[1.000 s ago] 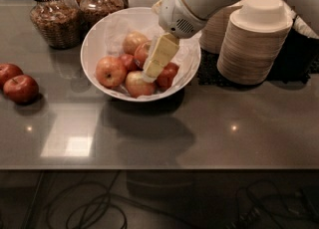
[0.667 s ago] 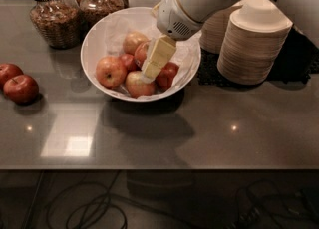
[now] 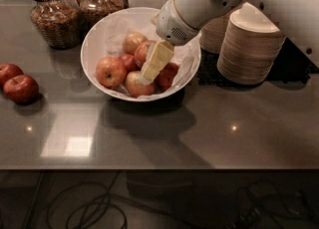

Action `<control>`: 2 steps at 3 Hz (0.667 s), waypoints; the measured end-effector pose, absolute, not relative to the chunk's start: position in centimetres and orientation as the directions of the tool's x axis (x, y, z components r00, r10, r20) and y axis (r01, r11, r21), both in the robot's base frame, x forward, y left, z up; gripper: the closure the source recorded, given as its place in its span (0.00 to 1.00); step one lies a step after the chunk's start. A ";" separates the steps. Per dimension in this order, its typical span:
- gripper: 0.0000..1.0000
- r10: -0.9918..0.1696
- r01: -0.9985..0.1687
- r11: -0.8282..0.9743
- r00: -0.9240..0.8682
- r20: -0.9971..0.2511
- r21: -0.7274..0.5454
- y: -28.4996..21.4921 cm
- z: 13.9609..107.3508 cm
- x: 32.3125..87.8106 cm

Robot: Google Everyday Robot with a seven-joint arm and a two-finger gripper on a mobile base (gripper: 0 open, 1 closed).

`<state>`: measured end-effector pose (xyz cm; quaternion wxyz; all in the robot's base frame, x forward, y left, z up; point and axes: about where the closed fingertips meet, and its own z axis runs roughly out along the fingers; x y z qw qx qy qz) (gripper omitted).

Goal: Pick apple from white bowl

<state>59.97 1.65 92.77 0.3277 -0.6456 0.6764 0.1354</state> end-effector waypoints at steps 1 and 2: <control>0.00 -0.784 -0.966 0.132 0.034 -0.620 -0.220 1.8 91.8 60.5; 0.19 -0.784 -0.970 0.138 0.016 -0.620 -0.199 1.7 90.9 61.0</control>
Offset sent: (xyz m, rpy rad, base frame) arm 0.0168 -0.0037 -0.0281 0.0011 0.0645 -0.0233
